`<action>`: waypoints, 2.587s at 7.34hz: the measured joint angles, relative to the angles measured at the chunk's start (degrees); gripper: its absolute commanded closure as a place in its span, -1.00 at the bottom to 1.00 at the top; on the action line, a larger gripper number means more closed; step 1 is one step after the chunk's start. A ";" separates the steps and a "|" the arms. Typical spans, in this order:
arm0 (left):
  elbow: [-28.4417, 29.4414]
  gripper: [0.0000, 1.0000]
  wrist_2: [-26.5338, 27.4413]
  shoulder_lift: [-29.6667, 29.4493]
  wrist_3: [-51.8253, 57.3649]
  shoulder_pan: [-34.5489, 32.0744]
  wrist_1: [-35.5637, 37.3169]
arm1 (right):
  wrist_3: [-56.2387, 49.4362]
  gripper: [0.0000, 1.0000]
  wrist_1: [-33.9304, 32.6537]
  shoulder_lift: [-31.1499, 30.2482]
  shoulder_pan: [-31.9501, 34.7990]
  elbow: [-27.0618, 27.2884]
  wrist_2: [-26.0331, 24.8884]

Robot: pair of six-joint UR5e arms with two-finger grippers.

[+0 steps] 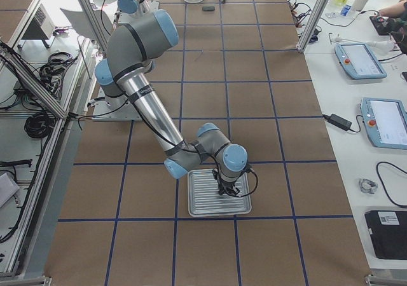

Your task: Place bearing gear from tray to pile

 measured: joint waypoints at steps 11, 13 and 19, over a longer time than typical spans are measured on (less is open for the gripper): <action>0.14 -1.00 -0.15 -0.01 -0.08 -0.01 0.00 | 0.29 1.00 0.08 -0.62 0.46 -0.43 1.48; 0.18 -1.00 0.04 0.05 -0.04 0.00 0.00 | 1.32 1.00 0.86 -3.02 3.00 -0.30 1.09; 1.02 -1.00 0.27 -0.63 0.93 -0.02 0.00 | 43.46 1.00 12.74 -12.50 32.84 0.63 1.60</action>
